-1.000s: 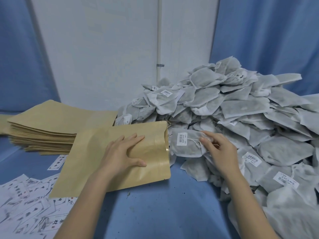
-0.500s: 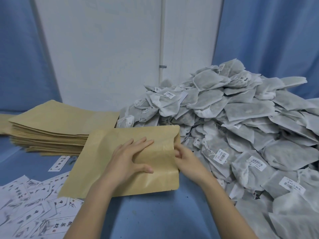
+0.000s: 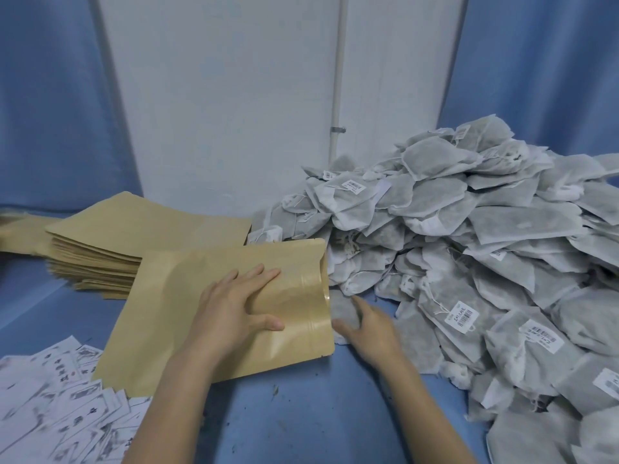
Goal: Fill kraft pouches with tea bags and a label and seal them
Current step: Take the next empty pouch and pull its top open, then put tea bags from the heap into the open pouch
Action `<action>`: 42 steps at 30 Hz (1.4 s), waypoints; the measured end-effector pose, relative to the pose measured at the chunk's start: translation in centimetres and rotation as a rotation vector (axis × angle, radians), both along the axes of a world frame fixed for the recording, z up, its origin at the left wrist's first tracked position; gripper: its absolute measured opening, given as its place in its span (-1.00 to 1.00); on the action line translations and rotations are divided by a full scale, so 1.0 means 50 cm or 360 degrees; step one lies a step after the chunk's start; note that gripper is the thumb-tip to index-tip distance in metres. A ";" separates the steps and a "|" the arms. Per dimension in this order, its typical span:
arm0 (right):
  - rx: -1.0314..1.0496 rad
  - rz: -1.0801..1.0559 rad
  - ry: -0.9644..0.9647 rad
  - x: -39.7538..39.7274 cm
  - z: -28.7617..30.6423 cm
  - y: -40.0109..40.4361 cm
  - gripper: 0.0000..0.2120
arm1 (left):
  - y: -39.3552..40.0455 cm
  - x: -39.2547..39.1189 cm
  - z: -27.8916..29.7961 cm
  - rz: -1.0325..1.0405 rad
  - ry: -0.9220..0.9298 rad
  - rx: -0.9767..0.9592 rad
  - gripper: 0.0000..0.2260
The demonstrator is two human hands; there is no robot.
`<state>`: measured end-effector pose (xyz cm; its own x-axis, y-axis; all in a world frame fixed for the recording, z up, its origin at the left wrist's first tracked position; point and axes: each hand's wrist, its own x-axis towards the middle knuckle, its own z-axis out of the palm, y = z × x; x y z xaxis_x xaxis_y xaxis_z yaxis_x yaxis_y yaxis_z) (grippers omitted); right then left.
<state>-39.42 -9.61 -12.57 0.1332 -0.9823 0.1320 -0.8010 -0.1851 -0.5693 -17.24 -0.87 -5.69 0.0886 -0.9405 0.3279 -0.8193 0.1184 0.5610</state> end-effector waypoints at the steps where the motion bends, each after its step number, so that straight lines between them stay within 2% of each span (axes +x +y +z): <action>1: 0.0014 0.0024 -0.0112 0.000 0.000 -0.002 -0.35 | -0.001 0.000 -0.002 0.0003 0.0000 0.0005 -0.25; 6: 0.0129 0.0034 -0.0818 -0.048 0.038 0.003 -0.55 | -0.005 0.009 -0.004 0.0056 -0.0034 0.0014 -0.25; 8: 0.0185 0.0193 -0.1172 -0.084 0.071 0.017 -0.62 | -0.006 0.016 -0.004 0.0070 0.0002 0.0009 -0.26; 9: 0.0195 0.0323 -0.1256 -0.101 0.087 0.026 -0.66 | -0.006 0.018 -0.004 0.0063 0.0022 0.0009 -0.25; 12: 0.0139 0.0620 -0.1030 -0.132 0.126 0.048 -0.73 | -0.007 0.015 -0.003 0.0002 0.0014 0.0069 -0.24; 15: 0.0045 0.0681 -0.0827 -0.119 0.142 0.057 -0.70 | -0.006 0.004 0.001 -0.0107 -0.0020 0.0111 -0.23; 18: -0.0126 0.0557 -0.0817 -0.074 0.140 0.064 -0.69 | -0.001 -0.008 0.008 -0.0220 0.0008 0.0096 -0.24; 21: -0.0290 0.0430 -0.0796 -0.036 0.138 0.066 -0.80 | 0.005 -0.010 0.017 -0.0312 0.0132 0.0064 -0.25; 26: -0.0503 0.0238 -0.0589 0.021 0.142 0.074 -0.87 | 0.005 -0.025 0.022 -0.0403 0.0123 0.0091 -0.24; 27: -0.0395 0.0244 -0.0588 0.030 0.147 0.079 -0.86 | 0.004 -0.032 0.022 -0.0425 0.0135 0.0083 -0.24; 29: 0.0015 0.0503 -0.0629 0.037 0.157 0.096 -0.69 | 0.002 -0.043 0.023 -0.0481 0.0104 0.0081 -0.25; 31: 0.0369 0.0839 -0.0413 0.029 0.165 0.110 -0.59 | 0.001 -0.047 0.022 -0.0533 0.0090 0.0106 -0.27; 33: 0.0300 0.0921 -0.0380 0.016 0.171 0.114 -0.62 | 0.001 -0.046 0.018 -0.0515 0.0072 0.0134 -0.28; 35: 0.0003 0.0652 -0.0430 0.001 0.166 0.102 -0.82 | -0.001 -0.043 0.015 -0.0398 -0.0013 0.0115 -0.27; 37: -0.0185 0.0289 -0.0313 -0.035 0.156 0.083 -0.85 | -0.004 -0.040 0.015 -0.0254 -0.0083 0.0074 -0.25; 39: -0.0118 0.0004 0.0132 -0.079 0.134 0.070 -0.78 | -0.006 -0.041 0.014 -0.0149 -0.0130 0.0073 -0.24; 41: 0.0105 -0.0200 0.0676 -0.100 0.110 0.067 -0.57 | -0.007 -0.045 0.011 -0.0112 -0.0173 0.0102 -0.22; 42: 0.0151 -0.0248 0.0847 -0.097 0.099 0.065 -0.52 | -0.007 -0.048 0.009 -0.0110 -0.0189 0.0122 -0.22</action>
<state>-44.28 -6.35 -7.63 0.0098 -0.9999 -0.0037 -0.9961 -0.0095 -0.0875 -19.66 -1.24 -5.25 -0.0122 -0.9657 0.2592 -0.8718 0.1373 0.4702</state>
